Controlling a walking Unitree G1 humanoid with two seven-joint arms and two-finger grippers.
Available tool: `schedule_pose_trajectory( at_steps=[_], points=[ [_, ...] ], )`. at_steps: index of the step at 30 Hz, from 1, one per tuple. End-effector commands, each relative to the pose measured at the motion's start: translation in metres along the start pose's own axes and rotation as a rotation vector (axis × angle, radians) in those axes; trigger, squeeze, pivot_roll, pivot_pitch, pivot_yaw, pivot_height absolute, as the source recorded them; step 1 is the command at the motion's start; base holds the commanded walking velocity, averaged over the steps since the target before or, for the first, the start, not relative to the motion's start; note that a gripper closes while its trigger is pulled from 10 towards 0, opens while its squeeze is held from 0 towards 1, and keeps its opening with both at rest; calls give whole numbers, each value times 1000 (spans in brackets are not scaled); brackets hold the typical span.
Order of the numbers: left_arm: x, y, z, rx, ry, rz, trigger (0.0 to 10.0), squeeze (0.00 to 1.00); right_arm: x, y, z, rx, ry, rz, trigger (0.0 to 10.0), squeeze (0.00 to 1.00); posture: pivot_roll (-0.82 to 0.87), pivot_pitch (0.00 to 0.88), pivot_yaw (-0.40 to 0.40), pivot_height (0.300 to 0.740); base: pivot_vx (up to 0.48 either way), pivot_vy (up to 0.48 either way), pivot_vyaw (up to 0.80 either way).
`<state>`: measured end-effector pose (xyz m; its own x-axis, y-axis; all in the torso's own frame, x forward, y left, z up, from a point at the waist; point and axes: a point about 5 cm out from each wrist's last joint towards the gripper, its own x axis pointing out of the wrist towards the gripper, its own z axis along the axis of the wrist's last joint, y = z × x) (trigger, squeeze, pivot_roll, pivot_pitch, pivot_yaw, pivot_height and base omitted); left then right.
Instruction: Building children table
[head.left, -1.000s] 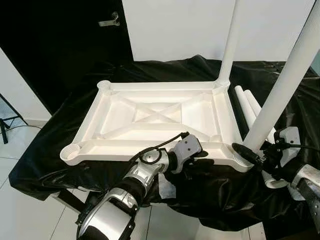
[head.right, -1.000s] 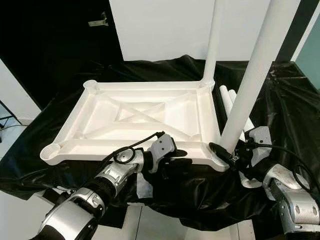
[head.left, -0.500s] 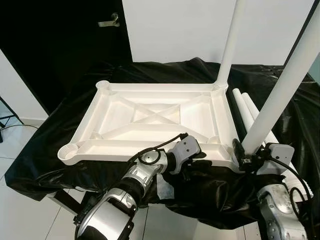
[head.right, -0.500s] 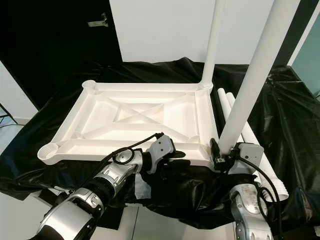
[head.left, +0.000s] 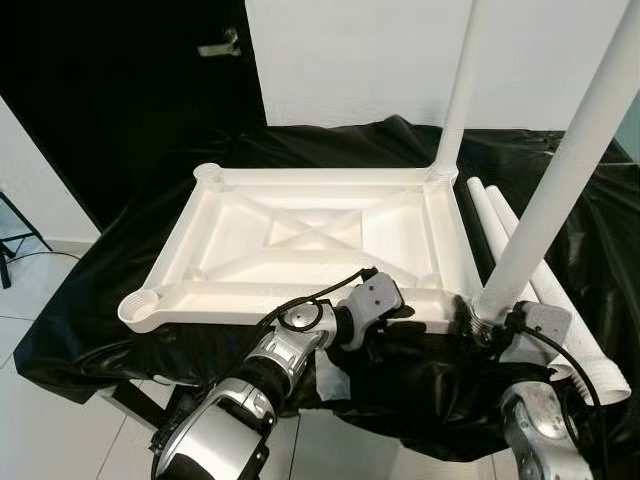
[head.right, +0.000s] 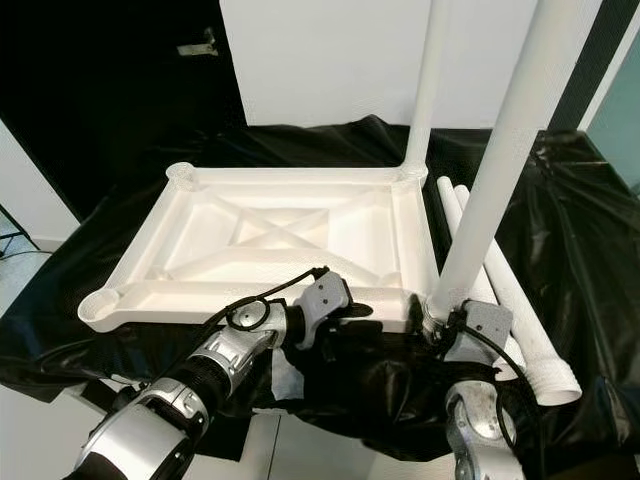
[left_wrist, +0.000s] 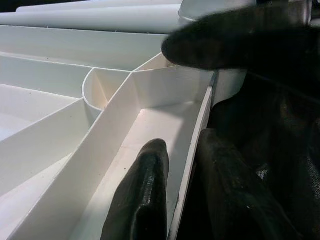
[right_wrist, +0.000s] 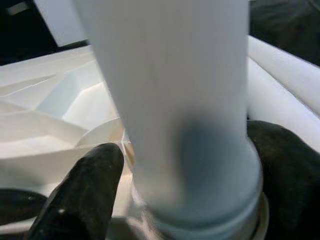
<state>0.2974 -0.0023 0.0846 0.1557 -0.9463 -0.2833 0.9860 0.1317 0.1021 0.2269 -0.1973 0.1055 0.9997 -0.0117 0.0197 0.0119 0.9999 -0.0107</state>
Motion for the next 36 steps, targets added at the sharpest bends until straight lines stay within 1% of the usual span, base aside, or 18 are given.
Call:
schedule_pose_trajectory(
  at_steps=[1, 3, 4, 6, 8, 11, 12, 13, 14, 15, 16, 17, 20, 21, 23, 25, 32, 36],
  points=[
    [-2, -19, -29, -83, 119, -135, 10000, 0, 2, -1, 1, 6, -1, 32, 10000, 0, -165, 0, 43, 740, 0, 0, 0],
    [-2, -18, -29, -84, 119, -133, 10000, 0, 3, -5, 4, -6, -8, 81, 10000, 0, -166, 0, 44, 740, 0, 0, 0],
    [-2, -18, -29, -84, 119, -133, 10000, 0, 3, -5, 4, -6, -8, 81, 10000, 0, -166, 0, 44, 740, 0, 0, 0],
    [-3, -18, -29, -83, 120, -132, 10000, 0, 5, -10, 10, -47, -14, 187, 10000, 0, -169, 0, 47, 740, 0, 0, 0],
    [-3, -18, -29, -83, 120, -134, 10000, 0, 9, -19, 17, -133, -20, 292, 10000, 0, -171, 0, 48, 740, 0, 0, 0],
    [-3, -18, -29, -83, 121, -135, 10000, 0, 11, -22, 19, -153, -18, 316, 10000, 0, -171, 0, 48, 740, 0, 0, 0],
    [-2, -18, -28, -82, 120, -136, 10000, 0, 14, -25, 21, -184, -10, 358, 10000, 0, -170, 0, 47, 740, 0, 0, 0],
    [-2, -18, -28, -81, 118, -137, 10000, 0, 16, -27, 21, -195, 9, 401, 10000, 0, -166, 0, 46, 740, 0, 0, 0],
    [-2, -18, -28, -81, 118, -137, 10000, 0, 16, -27, 21, -195, 9, 401, 10000, 0, -166, 0, 46, 740, 0, 0, 0],
    [-2, -18, -28, -81, 118, -137, 10000, 0, 18, -28, 21, -200, 31, 447, 10000, 0, -161, 0, 45, 740, 0, 0, 0],
    [-2, -18, -28, -81, 118, -137, 10000, 0, 18, -28, 21, -200, 31, 447, 10000, 0, -161, 0, 45, 740, 0, 0, 0],
    [-2, -18, -27, -80, 117, -135, 10000, 0, 18, -28, 20, -172, 63, 503, 2275, 0, -155, 0, 43, 740, 0, 0, 0],
    [-2, -18, -27, -80, 117, -135, 10000, 0, 18, -28, 20, -172, 63, 503, 2275, 0, -155, 0, 43, 740, 0, 0, 0],
    [-3, -17, -28, -80, 117, -132, 10000, 0, 18, -28, 19, -145, 100, 571, 0, 0, -149, 0, 41, 740, 0, 0, 0],
    [-5, -15, -28, -80, 119, -123, 10000, 0, 18, -32, 18, -120, 167, 661, 0, 0, -141, 0, 39, 740, 0, 0, 0],
    [-6, -15, -28, -81, 119, -118, 10000, 0, 19, -35, 18, -119, 187, 682, 0, 0, -140, 0, 38, 740, 0, 0, 0],
    [-5, -14, -28, -79, 119, -114, 10000, 0, 24, -45, 20, -111, 208, 702, 0, 0, -140, 0, 34, 740, 0, 0, 0],
    [-5, -15, -28, -77, 122, -118, 10000, 0, 25, -45, 18, -87, 213, 698, 0, 0, -141, 0, 36, 740, 0, 0, 0]
  ],
)
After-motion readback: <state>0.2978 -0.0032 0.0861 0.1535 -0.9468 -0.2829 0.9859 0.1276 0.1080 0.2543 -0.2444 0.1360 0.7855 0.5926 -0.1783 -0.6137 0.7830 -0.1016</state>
